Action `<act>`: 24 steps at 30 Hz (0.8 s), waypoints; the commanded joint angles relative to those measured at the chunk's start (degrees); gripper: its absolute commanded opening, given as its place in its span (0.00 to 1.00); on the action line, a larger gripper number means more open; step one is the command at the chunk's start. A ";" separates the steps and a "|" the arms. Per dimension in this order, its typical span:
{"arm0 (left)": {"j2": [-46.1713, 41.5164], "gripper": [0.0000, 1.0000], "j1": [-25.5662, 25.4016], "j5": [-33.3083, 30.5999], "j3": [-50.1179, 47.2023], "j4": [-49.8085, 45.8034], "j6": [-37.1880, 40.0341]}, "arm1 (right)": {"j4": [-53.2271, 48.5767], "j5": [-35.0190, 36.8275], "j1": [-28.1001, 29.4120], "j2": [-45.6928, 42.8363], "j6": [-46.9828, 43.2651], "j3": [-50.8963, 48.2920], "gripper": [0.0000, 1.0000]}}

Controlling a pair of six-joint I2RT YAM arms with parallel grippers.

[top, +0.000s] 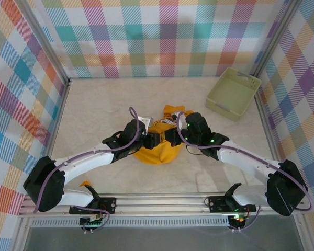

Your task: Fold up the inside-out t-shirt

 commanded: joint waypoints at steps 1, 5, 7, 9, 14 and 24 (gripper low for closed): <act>2.00 0.47 -0.82 2.48 1.55 2.03 2.28 | 3.26 -2.85 0.18 -0.08 0.49 -0.25 0.00; 3.93 0.54 -0.84 1.71 2.96 1.98 2.82 | 3.24 -3.71 0.34 0.25 0.18 -0.17 0.00; 4.66 0.55 -0.82 0.74 3.43 2.24 2.99 | 3.13 -3.64 0.46 0.37 0.19 -0.33 0.00; 5.26 0.50 -0.83 0.80 3.95 2.88 3.07 | 3.01 -3.46 0.45 0.48 0.09 -0.27 0.00; 6.47 0.24 -0.83 0.15 5.62 3.42 2.73 | 2.42 -1.33 0.45 0.53 0.34 -0.82 0.00; 1.66 0.00 -0.84 -5.18 4.17 -1.02 4.52 | -4.14 9.22 -0.29 0.63 -1.11 0.43 0.02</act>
